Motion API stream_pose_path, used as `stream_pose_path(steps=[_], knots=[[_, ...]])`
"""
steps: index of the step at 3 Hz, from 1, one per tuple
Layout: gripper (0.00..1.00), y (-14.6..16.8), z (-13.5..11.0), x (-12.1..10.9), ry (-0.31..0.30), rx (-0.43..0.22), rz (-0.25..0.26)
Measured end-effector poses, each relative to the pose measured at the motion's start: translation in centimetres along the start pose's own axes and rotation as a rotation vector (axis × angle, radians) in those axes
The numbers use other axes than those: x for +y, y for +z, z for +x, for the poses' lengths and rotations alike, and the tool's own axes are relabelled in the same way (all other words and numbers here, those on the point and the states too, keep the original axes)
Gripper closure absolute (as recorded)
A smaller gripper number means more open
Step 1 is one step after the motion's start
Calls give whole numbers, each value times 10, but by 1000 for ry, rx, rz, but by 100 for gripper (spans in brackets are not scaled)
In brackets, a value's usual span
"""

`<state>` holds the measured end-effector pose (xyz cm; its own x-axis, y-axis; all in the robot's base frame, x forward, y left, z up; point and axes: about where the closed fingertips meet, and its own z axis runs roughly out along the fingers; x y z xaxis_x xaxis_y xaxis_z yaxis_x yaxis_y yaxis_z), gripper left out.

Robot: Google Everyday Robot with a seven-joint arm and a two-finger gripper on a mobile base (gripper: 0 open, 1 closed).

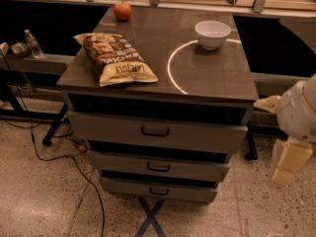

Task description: Open middle drawer

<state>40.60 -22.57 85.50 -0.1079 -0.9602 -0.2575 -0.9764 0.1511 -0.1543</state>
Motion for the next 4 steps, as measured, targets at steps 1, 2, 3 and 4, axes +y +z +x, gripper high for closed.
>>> stream_pose_path(steps=[1,2,3,4], knots=[[0,65,8,31,-40,-57,-103],[0,67,7,32,-38,-60,-100],[0,124,0,45,-18,-128,-103],[0,199,-4,48,-3,-198,-114]])
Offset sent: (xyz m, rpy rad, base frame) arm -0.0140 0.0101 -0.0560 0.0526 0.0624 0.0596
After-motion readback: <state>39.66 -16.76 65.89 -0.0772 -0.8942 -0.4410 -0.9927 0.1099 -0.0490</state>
